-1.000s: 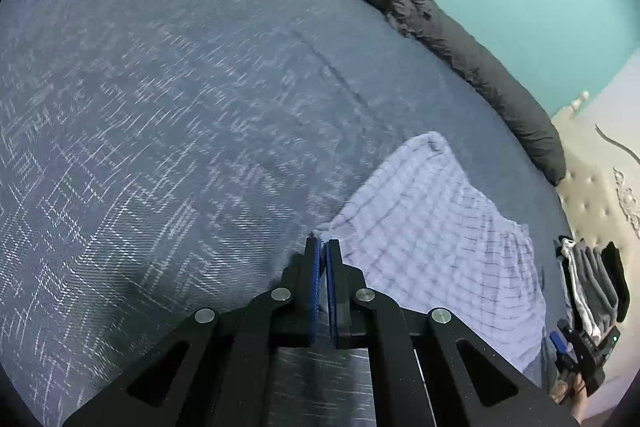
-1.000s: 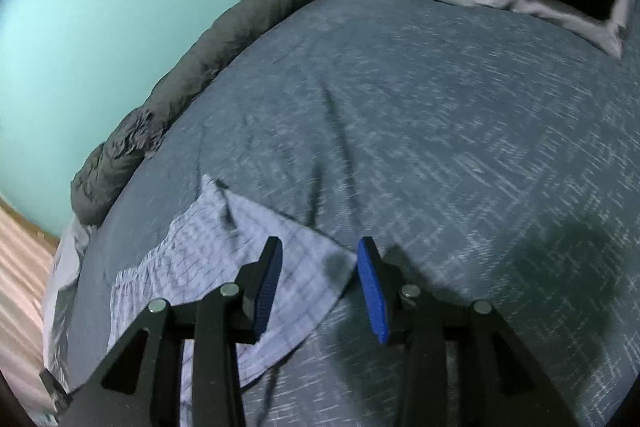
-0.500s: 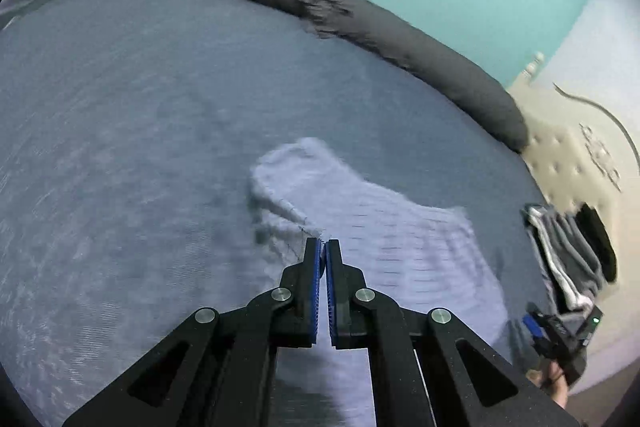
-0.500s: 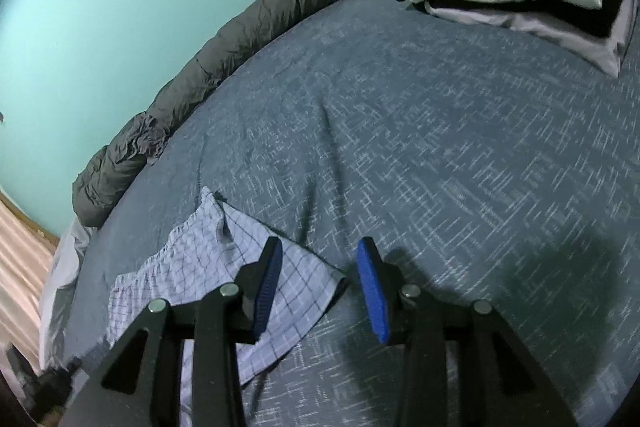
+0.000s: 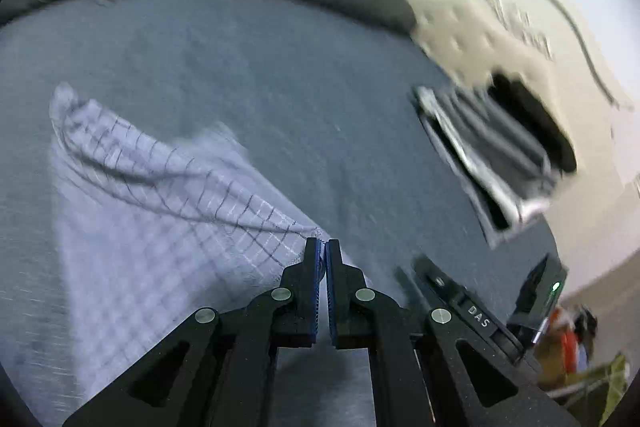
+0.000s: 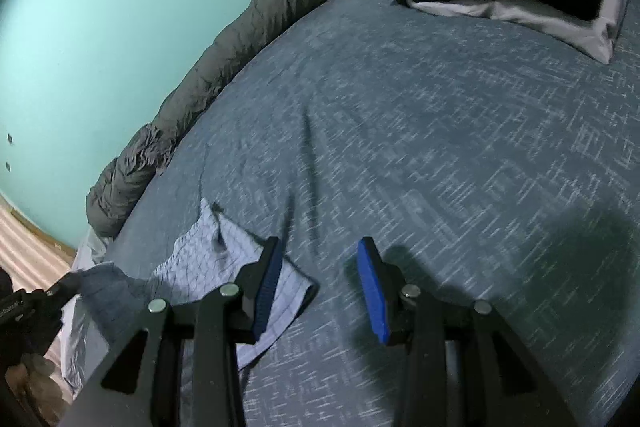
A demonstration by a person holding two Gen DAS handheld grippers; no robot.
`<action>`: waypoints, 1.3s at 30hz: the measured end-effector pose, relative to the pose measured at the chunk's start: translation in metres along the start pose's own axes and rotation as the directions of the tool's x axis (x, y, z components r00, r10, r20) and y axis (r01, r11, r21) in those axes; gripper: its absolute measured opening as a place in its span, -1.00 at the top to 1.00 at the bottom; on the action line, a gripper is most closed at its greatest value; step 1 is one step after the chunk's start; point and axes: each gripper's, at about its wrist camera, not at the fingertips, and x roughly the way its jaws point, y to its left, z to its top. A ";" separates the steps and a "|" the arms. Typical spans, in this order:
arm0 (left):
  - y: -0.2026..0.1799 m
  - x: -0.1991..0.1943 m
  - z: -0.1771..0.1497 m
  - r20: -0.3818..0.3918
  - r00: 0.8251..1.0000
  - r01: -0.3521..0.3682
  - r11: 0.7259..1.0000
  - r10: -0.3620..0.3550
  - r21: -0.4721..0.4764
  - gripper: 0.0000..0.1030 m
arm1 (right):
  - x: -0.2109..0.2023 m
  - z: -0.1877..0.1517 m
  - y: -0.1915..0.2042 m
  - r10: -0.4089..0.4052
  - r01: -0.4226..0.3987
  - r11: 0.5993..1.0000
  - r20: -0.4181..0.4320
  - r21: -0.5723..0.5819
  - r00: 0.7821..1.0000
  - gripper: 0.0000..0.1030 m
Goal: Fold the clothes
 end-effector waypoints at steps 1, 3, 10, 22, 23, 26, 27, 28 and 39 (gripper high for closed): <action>-0.006 0.016 -0.004 -0.027 1.000 0.005 1.000 -0.006 -0.002 0.94 | -0.001 0.002 -0.001 -0.004 0.004 1.000 0.002 0.003 1.000 0.24; -0.010 0.038 -0.015 -0.065 0.998 -0.006 1.000 0.005 -0.007 0.94 | -0.001 0.003 0.000 0.001 -0.001 1.000 0.001 -0.006 1.000 0.24; 0.012 0.044 -0.028 -0.097 0.995 -0.018 0.997 0.011 -0.072 0.59 | 0.012 0.007 -0.008 0.081 -0.080 0.996 -0.050 0.031 0.995 0.24; 0.098 -0.010 0.028 0.015 0.970 -0.240 0.969 0.242 -0.063 0.23 | 0.025 0.001 0.044 0.236 -0.245 0.969 -0.151 -0.042 0.960 0.24; 0.104 -0.009 0.033 0.013 0.965 -0.261 0.964 0.262 -0.057 0.23 | 0.030 -0.001 0.048 0.228 -0.241 0.969 -0.179 -0.052 0.957 0.24; 0.118 -0.003 0.048 0.004 0.956 -0.294 0.955 0.294 -0.049 0.23 | 0.043 -0.008 0.060 0.169 -0.197 0.975 -0.245 -0.097 0.955 0.24; 0.122 -0.003 0.052 0.004 0.951 -0.309 0.950 0.309 -0.046 0.23 | 0.047 -0.010 0.062 0.157 -0.189 0.977 -0.259 -0.104 0.953 0.24; 0.125 0.000 0.054 0.002 0.947 -0.320 0.947 0.320 -0.039 0.23 | 0.049 -0.012 0.063 0.149 -0.183 0.977 -0.265 -0.108 0.953 0.24; 0.130 0.059 0.084 -0.066 0.943 -0.326 0.945 0.326 0.011 0.19 | 0.050 -0.018 0.061 0.093 -0.133 0.982 -0.273 -0.132 0.957 0.91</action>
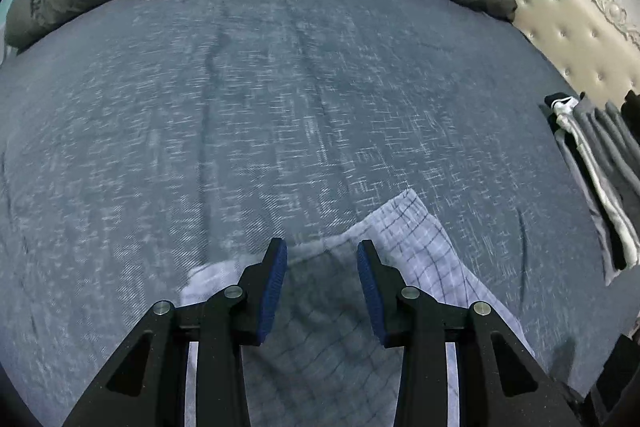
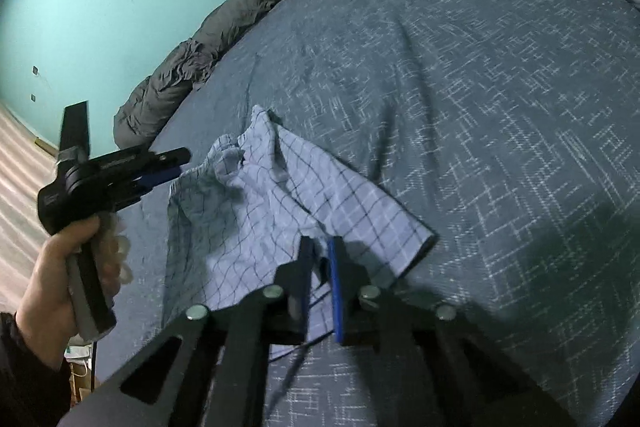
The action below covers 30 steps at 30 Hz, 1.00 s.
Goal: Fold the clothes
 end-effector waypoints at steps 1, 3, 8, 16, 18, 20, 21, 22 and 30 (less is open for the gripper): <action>-0.003 0.004 0.002 -0.007 1.000 -0.006 1.000 0.006 0.005 0.15 | -0.002 0.000 -0.002 0.000 0.000 1.000 0.004 0.002 1.000 0.92; -0.005 0.010 0.006 -0.015 1.000 -0.003 1.000 0.003 0.000 0.15 | -0.003 -0.003 -0.001 0.008 -0.008 1.000 0.006 0.004 1.000 0.94; -0.011 0.019 0.014 -0.028 1.000 -0.008 1.000 0.008 -0.004 0.14 | -0.004 -0.002 0.002 0.021 -0.021 1.000 0.016 0.000 1.000 0.95; -0.016 0.035 0.015 -0.070 0.997 -0.023 1.000 0.022 -0.009 0.20 | -0.012 -0.004 -0.002 0.021 -0.021 1.000 0.016 0.004 1.000 0.95; -0.018 0.035 0.014 -0.067 0.998 -0.022 1.000 0.022 -0.001 0.48 | -0.013 -0.004 -0.002 0.022 -0.022 1.000 0.018 0.006 1.000 0.95; -0.020 0.034 0.014 -0.063 0.998 -0.020 1.000 0.021 0.015 0.71 | -0.014 -0.004 -0.004 0.021 -0.021 1.000 0.019 0.013 1.000 0.95; -0.021 0.033 0.014 -0.061 0.998 -0.016 1.000 0.018 0.021 0.80 | -0.013 -0.003 -0.004 0.021 -0.022 1.000 0.018 0.015 1.000 0.95; -0.021 0.032 0.013 -0.059 0.998 -0.013 1.000 0.014 0.027 0.89 | -0.013 -0.004 -0.005 0.021 -0.021 1.000 0.017 0.017 1.000 0.95; -0.027 0.008 0.022 -0.027 0.999 0.033 0.999 -0.032 0.037 1.00 | -0.015 -0.004 -0.005 0.026 -0.026 0.999 0.022 0.028 0.999 0.95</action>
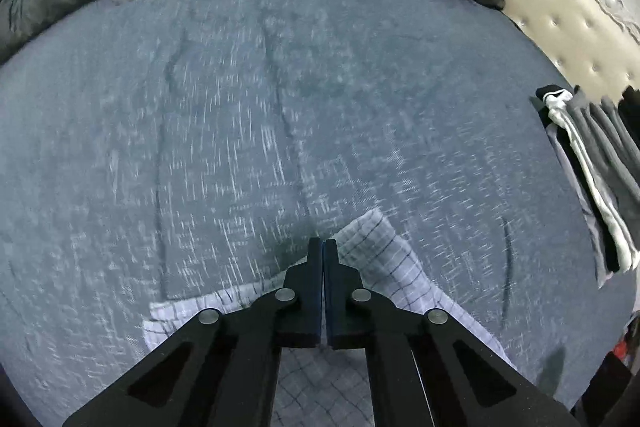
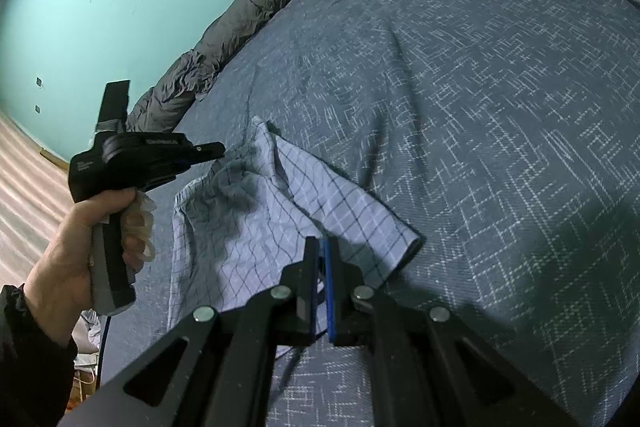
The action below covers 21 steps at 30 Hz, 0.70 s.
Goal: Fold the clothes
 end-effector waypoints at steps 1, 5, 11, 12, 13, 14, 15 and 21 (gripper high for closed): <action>-0.001 0.000 0.001 -0.002 1.000 -0.005 1.000 0.005 0.008 1.00 | -0.001 0.000 0.000 0.001 -0.001 1.000 0.002 0.002 1.000 0.95; 0.000 0.010 0.004 -0.053 0.998 -0.016 1.000 0.016 0.010 1.00 | -0.004 -0.001 -0.001 0.002 -0.002 1.000 0.008 0.009 1.000 0.95; -0.004 0.031 -0.001 -0.094 0.996 -0.006 1.000 0.008 0.016 0.32 | -0.002 -0.001 -0.001 0.009 -0.009 1.000 0.002 0.014 1.000 0.95; -0.005 0.034 -0.002 -0.097 0.995 -0.008 1.000 0.010 0.020 0.30 | -0.002 -0.001 -0.001 0.009 -0.009 1.000 0.001 0.014 1.000 0.95; -0.005 0.035 -0.001 -0.095 0.995 -0.016 1.000 0.018 0.023 0.31 | -0.001 -0.001 -0.001 0.009 -0.009 1.000 0.000 0.016 1.000 0.95; -0.005 0.037 -0.001 -0.093 0.995 -0.024 0.999 0.026 0.025 0.31 | -0.001 -0.001 -0.002 0.009 -0.009 1.000 -0.001 0.018 1.000 0.95; -0.005 0.038 -0.001 -0.091 0.995 -0.032 0.999 0.035 0.027 0.31 | -0.001 -0.001 -0.002 0.010 -0.010 1.000 -0.002 0.019 1.000 0.95; 0.001 0.037 -0.001 -0.069 0.997 -0.038 0.999 0.039 0.014 0.69 | -0.001 0.001 -0.004 0.009 -0.009 1.000 -0.006 0.021 1.000 0.95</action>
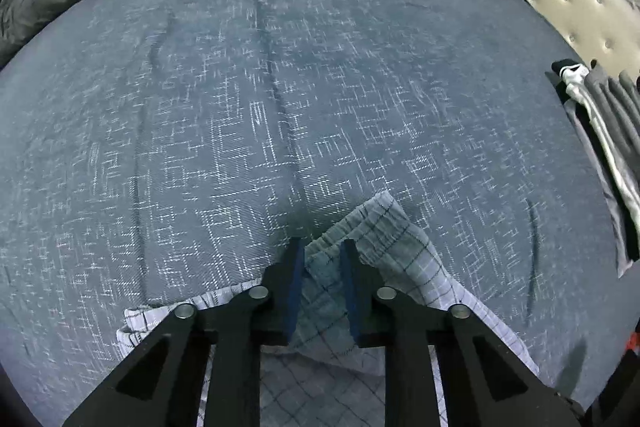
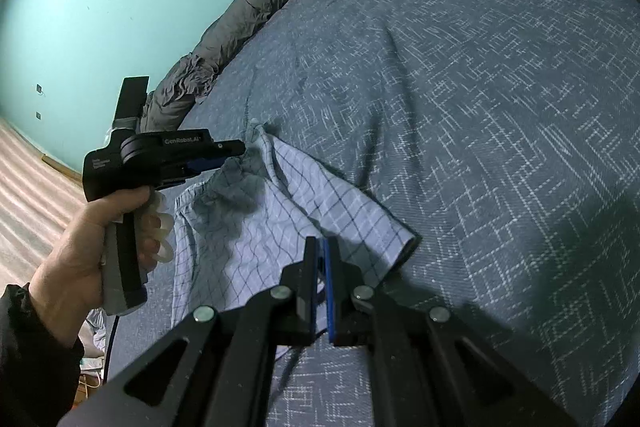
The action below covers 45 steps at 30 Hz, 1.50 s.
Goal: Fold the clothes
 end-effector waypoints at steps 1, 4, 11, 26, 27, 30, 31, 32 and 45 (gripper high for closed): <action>0.001 -0.003 0.000 0.007 1.000 0.003 1.000 -0.003 -0.005 0.74 | 0.000 0.000 0.000 0.000 0.000 1.000 0.000 0.000 1.000 0.95; 0.003 -0.013 0.000 0.028 0.999 0.016 1.000 -0.016 -0.001 0.76 | -0.001 0.001 -0.001 0.000 0.000 1.000 0.001 0.002 1.000 0.95; -0.009 -0.033 0.014 0.104 0.994 0.041 0.999 -0.043 0.027 0.76 | -0.014 -0.001 0.006 -0.058 0.059 0.998 0.040 -0.026 0.998 0.95; -0.023 -0.011 0.016 0.058 0.996 0.072 0.997 -0.072 0.003 0.71 | -0.021 0.001 -0.008 -0.089 0.088 0.996 0.066 0.013 0.994 0.95; -0.021 -0.015 0.017 0.068 0.995 0.073 0.997 -0.073 0.001 0.67 | -0.020 0.001 -0.009 -0.091 0.090 0.996 0.062 0.017 0.994 0.95; -0.008 -0.035 0.014 0.100 0.991 0.088 0.996 -0.086 -0.015 0.31 | -0.019 0.001 -0.011 -0.093 0.092 0.996 0.057 0.018 0.994 0.95; -0.002 -0.042 0.012 0.110 0.990 0.092 0.996 -0.089 -0.022 0.26 | -0.019 0.001 -0.011 -0.094 0.093 0.996 0.055 0.017 0.994 0.95; 0.006 -0.051 0.008 0.124 0.988 0.099 0.995 -0.094 -0.032 0.26 | -0.019 0.001 -0.012 -0.094 0.093 0.996 0.054 0.017 0.994 0.95; 0.116 -0.085 -0.084 0.089 0.993 0.085 0.988 -0.073 -0.132 0.26 | -0.016 0.001 -0.016 -0.115 0.114 0.993 0.043 0.030 0.992 0.95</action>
